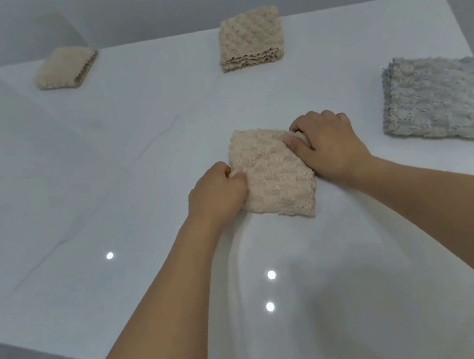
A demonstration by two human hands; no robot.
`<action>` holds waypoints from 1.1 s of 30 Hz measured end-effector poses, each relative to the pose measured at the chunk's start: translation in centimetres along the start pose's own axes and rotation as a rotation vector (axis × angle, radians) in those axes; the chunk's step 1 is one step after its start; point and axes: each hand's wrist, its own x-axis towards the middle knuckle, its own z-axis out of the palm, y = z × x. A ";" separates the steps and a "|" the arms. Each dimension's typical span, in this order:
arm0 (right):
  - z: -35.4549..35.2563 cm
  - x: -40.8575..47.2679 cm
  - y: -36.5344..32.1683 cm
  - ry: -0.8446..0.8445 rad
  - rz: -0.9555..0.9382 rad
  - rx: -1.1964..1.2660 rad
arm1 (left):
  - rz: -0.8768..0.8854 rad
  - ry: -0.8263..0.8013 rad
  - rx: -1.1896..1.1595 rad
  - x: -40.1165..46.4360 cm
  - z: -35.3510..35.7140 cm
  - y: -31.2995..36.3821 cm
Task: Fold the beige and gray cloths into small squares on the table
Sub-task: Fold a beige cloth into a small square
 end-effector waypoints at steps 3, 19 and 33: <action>0.1 -2.5 -0.7 -0.030 -0.044 0.006 | -0.076 -0.120 -0.125 -2.0 -1.1 -1.1; -0.1 -10.7 -4.8 -0.168 -0.461 0.081 | -0.277 -0.557 0.085 -9.5 -5.5 -5.3; -0.5 -11.7 -5.8 -0.168 -0.655 0.125 | -0.323 -0.647 0.211 -11.9 -5.7 -6.1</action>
